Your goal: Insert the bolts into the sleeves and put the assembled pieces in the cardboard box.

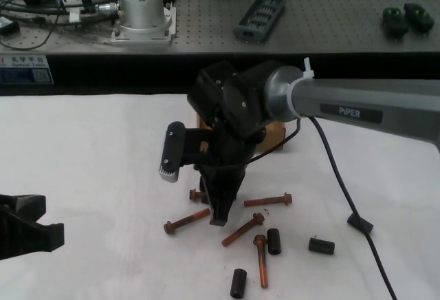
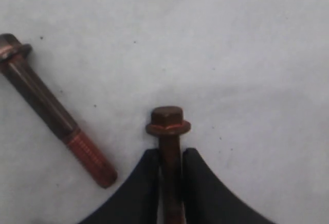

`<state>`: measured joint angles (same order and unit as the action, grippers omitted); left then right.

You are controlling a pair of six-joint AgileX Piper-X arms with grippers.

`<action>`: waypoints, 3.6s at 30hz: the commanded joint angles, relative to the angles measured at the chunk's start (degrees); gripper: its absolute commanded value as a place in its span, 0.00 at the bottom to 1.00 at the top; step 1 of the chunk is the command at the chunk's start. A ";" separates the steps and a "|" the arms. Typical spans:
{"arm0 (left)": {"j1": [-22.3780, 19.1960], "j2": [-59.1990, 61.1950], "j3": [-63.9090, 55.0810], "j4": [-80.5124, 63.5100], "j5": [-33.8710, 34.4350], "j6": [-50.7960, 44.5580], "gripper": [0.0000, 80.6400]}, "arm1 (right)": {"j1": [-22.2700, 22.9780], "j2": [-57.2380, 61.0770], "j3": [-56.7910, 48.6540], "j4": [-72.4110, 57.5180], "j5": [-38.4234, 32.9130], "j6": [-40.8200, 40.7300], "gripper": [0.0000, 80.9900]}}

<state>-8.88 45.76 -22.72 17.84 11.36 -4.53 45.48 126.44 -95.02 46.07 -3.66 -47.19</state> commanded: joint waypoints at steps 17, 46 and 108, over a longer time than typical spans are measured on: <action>0.18 -0.67 -0.72 0.49 7.67 0.63 0.01 | -0.39 -0.10 -0.55 -1.99 -6.14 5.20 0.05; -25.05 26.53 -12.87 -7.71 6.89 -14.14 0.19 | -13.48 -58.21 54.16 -40.55 -20.77 47.19 0.05; -40.29 53.84 -34.63 13.79 -4.98 -24.25 0.41 | -13.35 -84.63 68.04 -28.01 -13.58 53.60 0.05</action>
<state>-48.90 99.68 -56.72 32.24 7.26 -28.25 32.02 42.32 -26.71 18.36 -17.33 6.38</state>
